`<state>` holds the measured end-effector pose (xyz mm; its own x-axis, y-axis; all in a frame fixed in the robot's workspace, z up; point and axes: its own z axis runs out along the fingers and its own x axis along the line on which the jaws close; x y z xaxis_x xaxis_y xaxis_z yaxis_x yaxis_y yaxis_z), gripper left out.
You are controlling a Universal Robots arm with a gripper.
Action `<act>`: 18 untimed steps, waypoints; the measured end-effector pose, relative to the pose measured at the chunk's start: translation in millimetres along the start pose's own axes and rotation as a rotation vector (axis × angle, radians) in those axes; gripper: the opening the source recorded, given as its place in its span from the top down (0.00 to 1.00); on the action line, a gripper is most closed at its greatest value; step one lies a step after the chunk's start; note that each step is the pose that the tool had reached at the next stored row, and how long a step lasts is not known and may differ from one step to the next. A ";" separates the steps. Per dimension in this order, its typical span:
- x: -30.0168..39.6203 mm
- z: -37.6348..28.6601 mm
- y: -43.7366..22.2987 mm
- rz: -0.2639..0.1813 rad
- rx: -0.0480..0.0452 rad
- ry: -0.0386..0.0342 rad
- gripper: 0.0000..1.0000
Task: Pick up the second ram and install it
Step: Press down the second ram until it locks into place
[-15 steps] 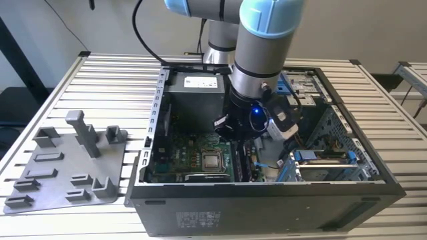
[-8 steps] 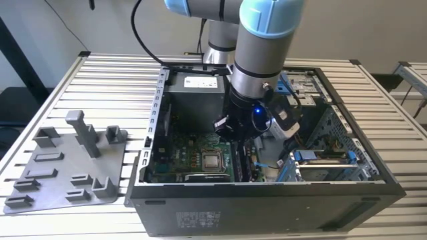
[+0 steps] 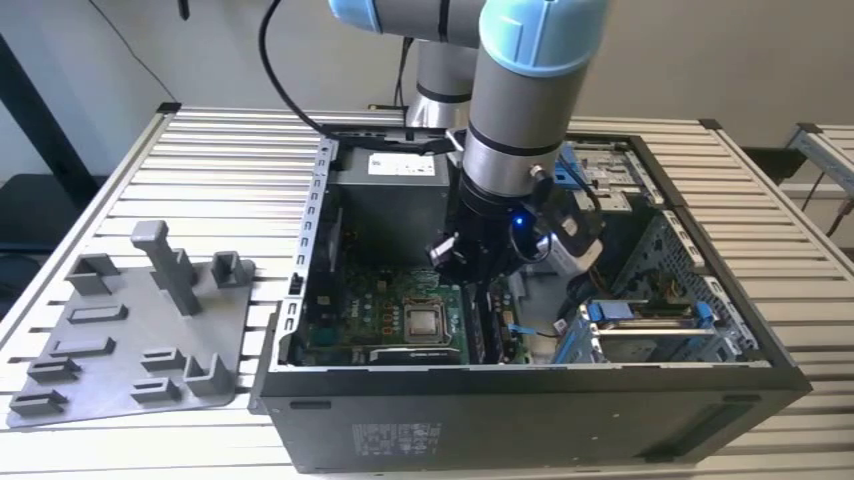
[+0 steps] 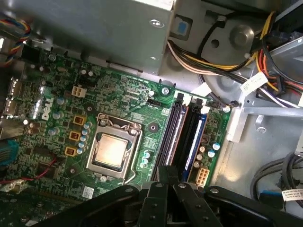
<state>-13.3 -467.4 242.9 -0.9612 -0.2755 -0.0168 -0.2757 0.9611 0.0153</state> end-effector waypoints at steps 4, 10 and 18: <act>0.0 0.0 0.0 -0.056 -0.0010 0.0008 0.89; 0.2 0.0 0.0 -0.142 -0.0026 0.0021 0.89; 0.1 0.1 0.0 -0.287 -0.0051 0.0043 0.89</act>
<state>-13.4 -467.4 242.8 -0.8440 -0.5360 -0.0170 -0.5363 0.8439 0.0155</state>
